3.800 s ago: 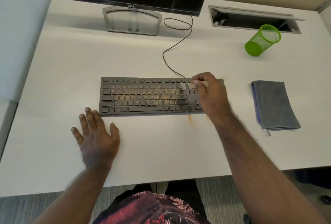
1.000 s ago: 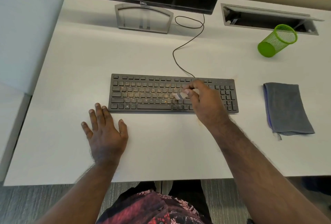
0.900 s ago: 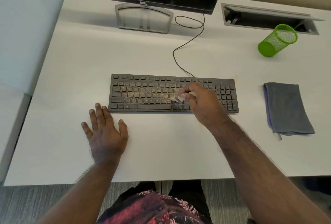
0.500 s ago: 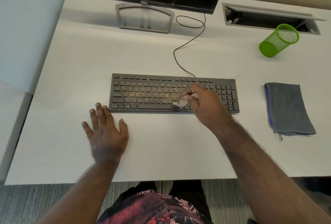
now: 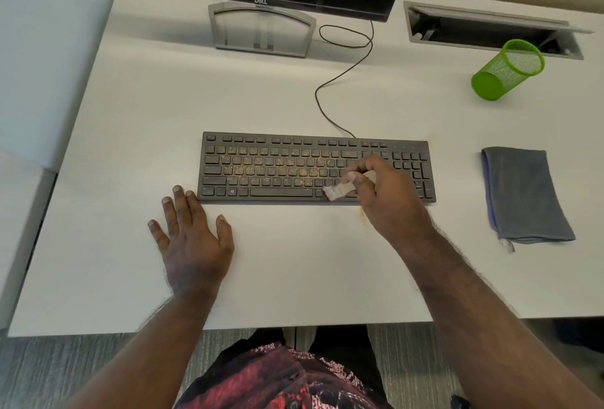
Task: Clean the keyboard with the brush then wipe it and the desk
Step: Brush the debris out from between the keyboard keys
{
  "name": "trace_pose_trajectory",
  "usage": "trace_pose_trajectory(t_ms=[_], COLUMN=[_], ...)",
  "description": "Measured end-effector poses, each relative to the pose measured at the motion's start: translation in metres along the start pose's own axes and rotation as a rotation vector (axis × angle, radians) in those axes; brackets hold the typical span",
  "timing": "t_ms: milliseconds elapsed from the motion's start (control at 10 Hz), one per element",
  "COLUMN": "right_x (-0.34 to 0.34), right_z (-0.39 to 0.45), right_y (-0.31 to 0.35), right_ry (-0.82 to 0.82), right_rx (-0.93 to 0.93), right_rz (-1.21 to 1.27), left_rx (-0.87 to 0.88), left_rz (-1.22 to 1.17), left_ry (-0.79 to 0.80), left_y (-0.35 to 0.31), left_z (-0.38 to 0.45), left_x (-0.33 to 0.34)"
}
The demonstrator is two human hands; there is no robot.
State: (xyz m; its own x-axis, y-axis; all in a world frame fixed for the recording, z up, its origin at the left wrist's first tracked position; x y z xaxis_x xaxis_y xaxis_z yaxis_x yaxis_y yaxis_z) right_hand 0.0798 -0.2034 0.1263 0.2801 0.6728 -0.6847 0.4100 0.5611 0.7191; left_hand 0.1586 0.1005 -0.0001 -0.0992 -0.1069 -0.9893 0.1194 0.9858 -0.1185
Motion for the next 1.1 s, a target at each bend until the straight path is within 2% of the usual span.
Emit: trace_pose_trajectory(t_ms=[200, 400, 500, 700, 900, 1000, 1100], right_x=[0.004, -0.02, -0.015, -0.035, -0.011, -0.014, -0.033], right_z=[-0.006, -0.006, -0.009, -0.008, -0.012, -0.011, -0.004], right_y=[-0.007, -0.009, -0.015, -0.021, -0.013, -0.008, -0.011], right_ry=[0.04, -0.095, -0.049, -0.205, -0.092, -0.102, -0.194], right_rx=[0.004, -0.004, 0.018, 0.051, -0.008, -0.04, -0.03], right_rz=[-0.039, 0.079, -0.01, -0.08, -0.011, 0.037, 0.036], left_rx=[-0.005, -0.004, -0.004, -0.003, -0.005, -0.004, -0.01], left_rz=[-0.009, -0.008, -0.011, -0.009, -0.006, -0.01, -0.014], left_ry=[-0.017, -0.02, -0.017, -0.016, -0.015, -0.016, -0.017], left_y=[0.0, -0.001, 0.0, 0.0, 0.0, -0.001, -0.001], left_z=[0.0, 0.0, 0.0, 0.0, 0.0, 0.0, 0.001], left_x=[-0.001, -0.002, -0.001, -0.002, -0.001, -0.001, -0.001])
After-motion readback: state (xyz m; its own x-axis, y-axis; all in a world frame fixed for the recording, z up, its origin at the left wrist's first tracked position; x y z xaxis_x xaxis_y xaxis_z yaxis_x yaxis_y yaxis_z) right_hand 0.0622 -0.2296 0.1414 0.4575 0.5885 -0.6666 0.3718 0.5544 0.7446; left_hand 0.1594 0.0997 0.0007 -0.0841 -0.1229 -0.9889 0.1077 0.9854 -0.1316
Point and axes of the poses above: each hand's wrist, its own z-axis towards the middle knuckle, its own x-axis out of the palm, y = z × x, the point moved 8 cm from there along z, towards the middle knuckle, and after that the axes turned 7 degrees about z, right-handed, at the moved point
